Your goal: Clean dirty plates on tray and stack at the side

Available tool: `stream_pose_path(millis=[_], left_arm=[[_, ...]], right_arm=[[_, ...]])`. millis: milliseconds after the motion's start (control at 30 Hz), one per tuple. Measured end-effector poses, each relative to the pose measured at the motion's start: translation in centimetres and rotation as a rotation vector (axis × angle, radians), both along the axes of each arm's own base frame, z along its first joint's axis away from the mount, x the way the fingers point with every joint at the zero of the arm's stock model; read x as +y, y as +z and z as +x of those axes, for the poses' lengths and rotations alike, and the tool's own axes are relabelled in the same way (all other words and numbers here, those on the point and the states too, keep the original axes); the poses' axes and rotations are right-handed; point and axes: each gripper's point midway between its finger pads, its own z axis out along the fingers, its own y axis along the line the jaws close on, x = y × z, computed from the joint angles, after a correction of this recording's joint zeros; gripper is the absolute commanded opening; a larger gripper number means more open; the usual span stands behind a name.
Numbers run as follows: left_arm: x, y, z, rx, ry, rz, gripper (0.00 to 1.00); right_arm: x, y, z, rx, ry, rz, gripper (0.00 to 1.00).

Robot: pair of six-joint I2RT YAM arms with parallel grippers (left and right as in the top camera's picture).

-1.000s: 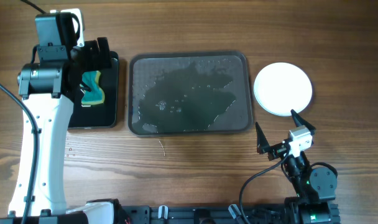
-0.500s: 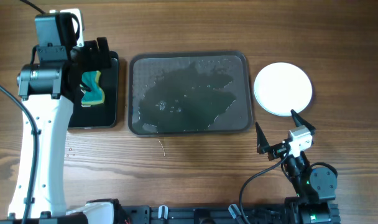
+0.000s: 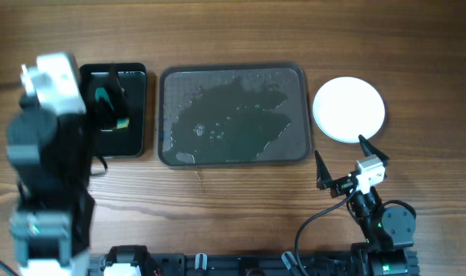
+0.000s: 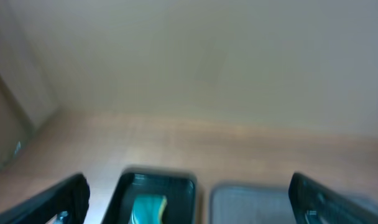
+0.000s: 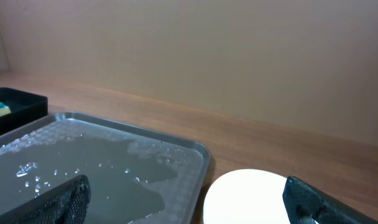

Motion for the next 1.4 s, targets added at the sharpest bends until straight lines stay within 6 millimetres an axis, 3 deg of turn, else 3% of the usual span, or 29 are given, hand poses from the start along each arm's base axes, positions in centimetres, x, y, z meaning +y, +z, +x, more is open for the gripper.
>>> stream_pose_path(millis=[300,567,1400], left_arm=[[-2.6,-8.1,-4.1,-0.210,-0.152,-0.016,1.00],[-3.4,-13.9,-5.5,-0.218,-0.201,-0.024,1.00],[-3.2,-19.2,-6.0,-0.158,-0.190,-0.036,1.00]], right_arm=[[0.0,0.0,0.0,-0.001,0.000,0.000,1.00],[0.0,0.0,0.0,-0.001,0.003,0.000,1.00],[0.0,0.0,0.0,-0.001,0.003,0.000,1.00]])
